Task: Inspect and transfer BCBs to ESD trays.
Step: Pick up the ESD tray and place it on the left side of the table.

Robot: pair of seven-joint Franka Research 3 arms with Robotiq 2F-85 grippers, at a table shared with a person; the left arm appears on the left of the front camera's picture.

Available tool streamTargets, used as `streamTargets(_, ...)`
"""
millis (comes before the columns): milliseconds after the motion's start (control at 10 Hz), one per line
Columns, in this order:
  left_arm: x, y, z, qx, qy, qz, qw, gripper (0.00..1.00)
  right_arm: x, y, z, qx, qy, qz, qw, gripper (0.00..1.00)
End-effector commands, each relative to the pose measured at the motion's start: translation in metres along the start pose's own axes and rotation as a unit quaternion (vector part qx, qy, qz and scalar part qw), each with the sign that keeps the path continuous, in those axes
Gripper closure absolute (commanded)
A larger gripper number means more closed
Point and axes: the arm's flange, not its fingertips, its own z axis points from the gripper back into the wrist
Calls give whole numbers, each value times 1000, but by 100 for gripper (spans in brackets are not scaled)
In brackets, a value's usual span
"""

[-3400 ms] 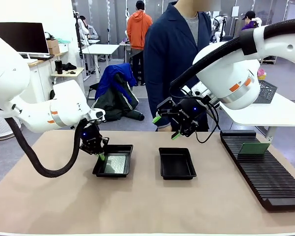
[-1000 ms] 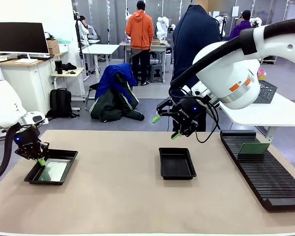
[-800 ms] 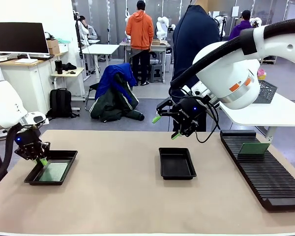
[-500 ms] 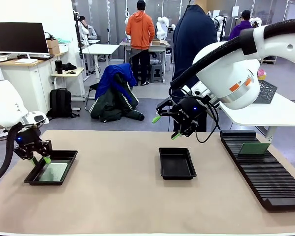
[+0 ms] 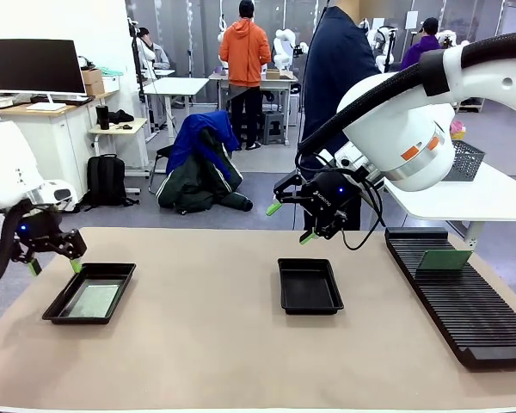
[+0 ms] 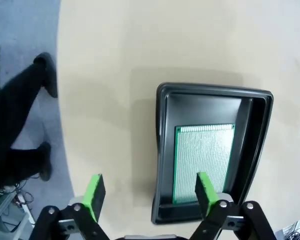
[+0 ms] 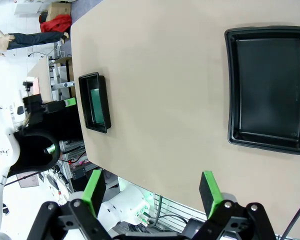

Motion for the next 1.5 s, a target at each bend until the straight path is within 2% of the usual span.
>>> streamTargets(0, -18, -6, 41, 31, 6, 2, 1000, 3, 1, 1, -2, -2, 1, 0, 1000, 0)
streamTargets(400, -34, -16, 139, 53, 11, -17, 998, 3, 1, 1, -2, -2, 1, 0, 1000, 0)
streamTargets(700, -35, -25, 183, 56, 5, -24, 998, 3, 1, 1, -2, -2, 1, 0, 1000, 0)
streamTargets(1000, -35, -30, 203, 54, -4, -28, 998, 3, 1, 1, -2, -2, 1, 0, 1000, 0)
streamTargets(1400, -36, -27, 197, 46, -7, -28, 999, 3, 1, 1, -2, -2, 1, 0, 1000, 0)
